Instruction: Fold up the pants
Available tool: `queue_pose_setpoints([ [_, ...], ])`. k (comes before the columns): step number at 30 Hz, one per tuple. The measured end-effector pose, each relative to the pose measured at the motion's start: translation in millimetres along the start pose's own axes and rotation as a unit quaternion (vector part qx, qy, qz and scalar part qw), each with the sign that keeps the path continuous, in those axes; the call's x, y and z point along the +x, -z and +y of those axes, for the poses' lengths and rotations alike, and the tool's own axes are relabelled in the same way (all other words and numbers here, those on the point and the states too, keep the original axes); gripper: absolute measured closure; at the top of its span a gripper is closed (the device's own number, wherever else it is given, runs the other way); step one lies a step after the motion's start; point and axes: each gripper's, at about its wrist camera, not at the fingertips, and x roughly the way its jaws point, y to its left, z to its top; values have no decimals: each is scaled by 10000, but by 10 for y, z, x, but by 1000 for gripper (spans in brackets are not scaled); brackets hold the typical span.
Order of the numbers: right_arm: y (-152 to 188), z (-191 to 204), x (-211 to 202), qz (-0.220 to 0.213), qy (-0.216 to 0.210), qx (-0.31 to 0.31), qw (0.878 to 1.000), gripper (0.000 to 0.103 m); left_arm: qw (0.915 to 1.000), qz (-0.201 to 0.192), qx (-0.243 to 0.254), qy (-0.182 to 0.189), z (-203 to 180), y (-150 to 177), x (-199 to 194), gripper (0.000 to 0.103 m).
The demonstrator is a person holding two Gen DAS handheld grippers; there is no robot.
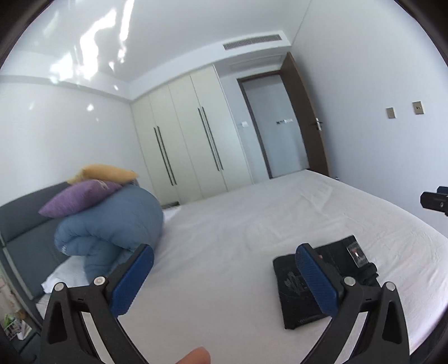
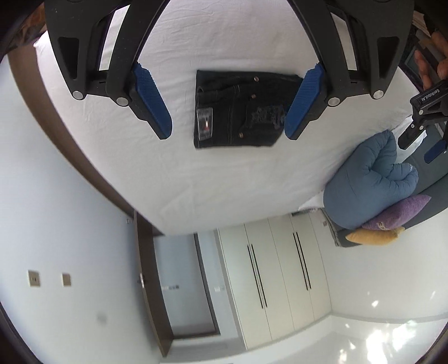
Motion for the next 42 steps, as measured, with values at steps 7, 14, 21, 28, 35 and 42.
queue_pose_setpoints([
  [7, -538, 309, -957, -1325, 207, -274, 9906, 0, 9974, 126, -542, 465, 168, -406, -217, 0],
  [14, -719, 646, -1365, -1313, 612, -628, 9875, 0, 9899, 902, -812, 728, 231, -440, -70, 0],
  [21, -439, 606, -988, -57, 927, -328, 9951, 0, 9693, 1976, -945, 1119, 33, -80, 213, 0],
  [28, -86, 539, -524, 780, 1098, -295, 9904, 0, 9596, 2423, -876, 1134, -84, 166, 380, 0],
  [35, 47, 462, -171, 1128, 1209, -285, 9858, 0, 9518, 2703, -948, 1101, -111, 333, 530, 0],
  [42, 110, 446, -28, 1354, 1212, -336, 9828, 0, 9464, 2870, -979, 1112, -108, 423, 606, 0],
])
